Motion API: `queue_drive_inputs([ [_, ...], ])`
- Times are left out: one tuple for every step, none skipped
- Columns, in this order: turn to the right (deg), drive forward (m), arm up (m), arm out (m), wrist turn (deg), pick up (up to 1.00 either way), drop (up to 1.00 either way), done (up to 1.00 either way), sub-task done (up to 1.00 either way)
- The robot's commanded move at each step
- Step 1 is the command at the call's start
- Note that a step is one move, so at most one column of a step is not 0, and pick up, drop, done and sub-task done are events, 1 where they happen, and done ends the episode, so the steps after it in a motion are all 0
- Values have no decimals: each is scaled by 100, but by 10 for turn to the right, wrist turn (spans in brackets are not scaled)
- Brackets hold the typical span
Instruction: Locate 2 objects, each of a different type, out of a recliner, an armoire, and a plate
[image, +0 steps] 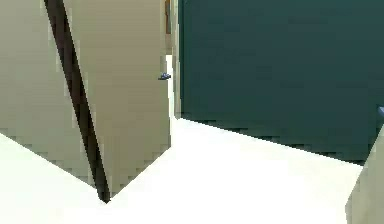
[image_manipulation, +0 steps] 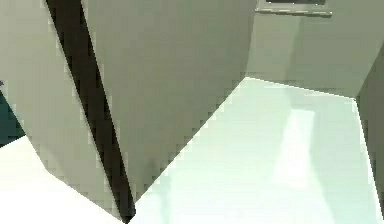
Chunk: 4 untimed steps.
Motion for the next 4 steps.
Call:
queue_drive_inputs([
  [60,0,0,0,0,0,0,0,0],
  [0,100,0,0,0,0,0,0,0],
  [0,95,0,0,0,0,0,0,0],
  [-150,0,0,0,0,0,0,0,0],
])
